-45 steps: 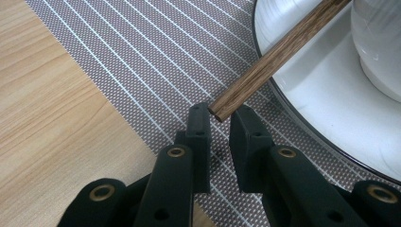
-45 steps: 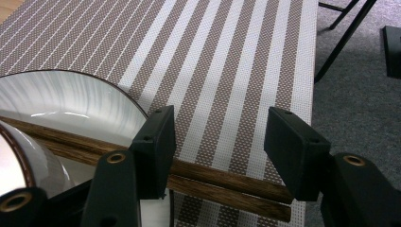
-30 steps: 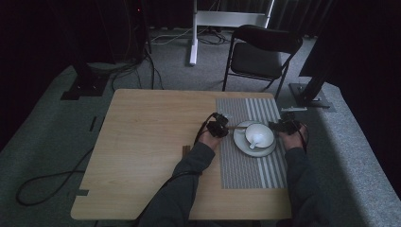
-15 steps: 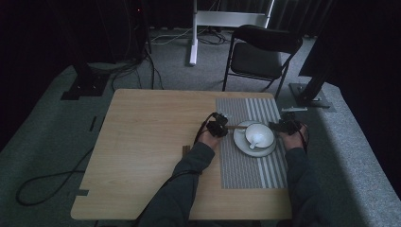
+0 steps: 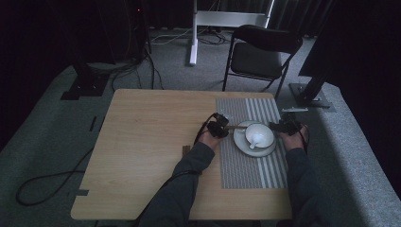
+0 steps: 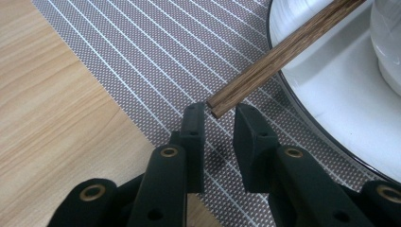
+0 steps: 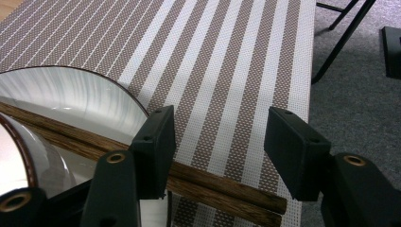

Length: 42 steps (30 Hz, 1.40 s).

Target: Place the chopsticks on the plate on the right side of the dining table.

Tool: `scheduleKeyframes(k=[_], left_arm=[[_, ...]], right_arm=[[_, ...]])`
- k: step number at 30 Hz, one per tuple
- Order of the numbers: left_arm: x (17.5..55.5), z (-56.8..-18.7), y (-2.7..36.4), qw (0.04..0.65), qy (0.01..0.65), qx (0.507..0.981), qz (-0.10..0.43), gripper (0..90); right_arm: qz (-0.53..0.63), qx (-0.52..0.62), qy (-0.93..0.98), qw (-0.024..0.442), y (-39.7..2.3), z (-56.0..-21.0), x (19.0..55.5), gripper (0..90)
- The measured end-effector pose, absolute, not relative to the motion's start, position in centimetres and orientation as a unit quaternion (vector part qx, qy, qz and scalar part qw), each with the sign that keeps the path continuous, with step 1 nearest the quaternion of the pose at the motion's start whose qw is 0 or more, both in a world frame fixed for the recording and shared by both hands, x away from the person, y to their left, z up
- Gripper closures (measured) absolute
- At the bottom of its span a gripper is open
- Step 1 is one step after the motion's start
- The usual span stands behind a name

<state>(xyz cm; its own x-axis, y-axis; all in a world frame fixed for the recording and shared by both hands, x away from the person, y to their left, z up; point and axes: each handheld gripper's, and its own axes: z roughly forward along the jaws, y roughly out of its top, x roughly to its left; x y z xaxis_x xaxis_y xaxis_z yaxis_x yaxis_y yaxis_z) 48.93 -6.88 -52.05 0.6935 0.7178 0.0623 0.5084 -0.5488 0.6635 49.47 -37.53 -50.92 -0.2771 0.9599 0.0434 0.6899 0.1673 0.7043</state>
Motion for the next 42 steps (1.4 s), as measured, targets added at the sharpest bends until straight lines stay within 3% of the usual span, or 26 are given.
scheduleKeyframes(k=[17, 26, 42], left_arm=[[48.66, -52.16, -7.13, 0.313, 0.347, 0.867, 0.175, 75.0], [48.78, -52.10, -7.03, 0.312, 0.353, 0.863, 0.182, 68.4], [48.46, -52.00, -7.26, 0.314, 0.345, 0.865, 0.185, 71.7]], right_arm=[[0.317, 0.562, 0.733, 0.216, -37.76, -50.97, 49.29, 42.9], [0.317, 0.561, 0.733, 0.216, -37.73, -50.97, 49.29, 42.9], [0.317, 0.561, 0.733, 0.216, -37.78, -50.97, 49.28, 42.7]])
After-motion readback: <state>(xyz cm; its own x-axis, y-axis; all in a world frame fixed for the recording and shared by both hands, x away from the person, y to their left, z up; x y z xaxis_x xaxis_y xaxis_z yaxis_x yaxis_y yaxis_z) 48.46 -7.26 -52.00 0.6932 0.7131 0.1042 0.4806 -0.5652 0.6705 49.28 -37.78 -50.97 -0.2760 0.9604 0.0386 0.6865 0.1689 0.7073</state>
